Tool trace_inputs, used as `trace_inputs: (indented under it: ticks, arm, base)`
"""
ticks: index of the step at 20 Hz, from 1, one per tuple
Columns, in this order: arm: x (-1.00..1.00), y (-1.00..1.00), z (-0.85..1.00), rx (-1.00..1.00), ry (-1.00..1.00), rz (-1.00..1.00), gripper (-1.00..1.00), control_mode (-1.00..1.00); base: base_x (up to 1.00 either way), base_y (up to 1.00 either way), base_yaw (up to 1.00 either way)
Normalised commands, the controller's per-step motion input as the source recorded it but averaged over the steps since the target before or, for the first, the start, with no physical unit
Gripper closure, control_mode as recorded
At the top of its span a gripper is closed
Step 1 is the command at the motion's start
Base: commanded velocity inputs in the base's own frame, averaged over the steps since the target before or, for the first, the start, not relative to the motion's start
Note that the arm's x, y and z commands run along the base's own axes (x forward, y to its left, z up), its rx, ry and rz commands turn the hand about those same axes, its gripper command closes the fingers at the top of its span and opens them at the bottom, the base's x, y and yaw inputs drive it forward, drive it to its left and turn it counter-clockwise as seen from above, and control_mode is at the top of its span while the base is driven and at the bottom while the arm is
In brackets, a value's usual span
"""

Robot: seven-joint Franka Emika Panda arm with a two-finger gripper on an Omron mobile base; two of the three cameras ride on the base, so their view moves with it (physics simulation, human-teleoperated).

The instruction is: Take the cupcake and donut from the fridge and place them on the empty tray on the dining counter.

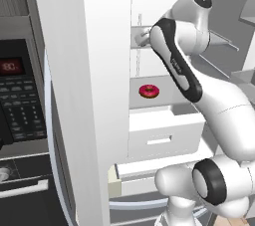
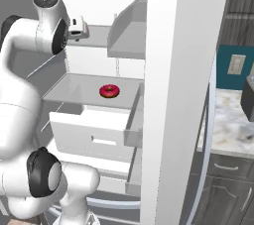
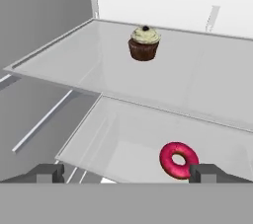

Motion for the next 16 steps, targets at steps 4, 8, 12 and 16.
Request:
trace_inputs:
  ticks: [4,8,12,16]
  arm:
    - [0.42,0.24,0.00,0.00,0.00,0.00,-1.00,-1.00]
    - [0.58,0.24,0.00,0.00,0.00,0.00,-1.00,-1.00]
    - [0.56,0.06,0.00,0.00,0.03,0.00,-1.00,-1.00]
    - [0.38,0.00,0.00,0.00,0.03,0.00,-1.00,-1.00]
  base:
    - [0.00,0.00,0.00]
    - [0.00,0.00,0.00]
    - [0.00,0.00,0.00]
    - [0.00,0.00,0.00]
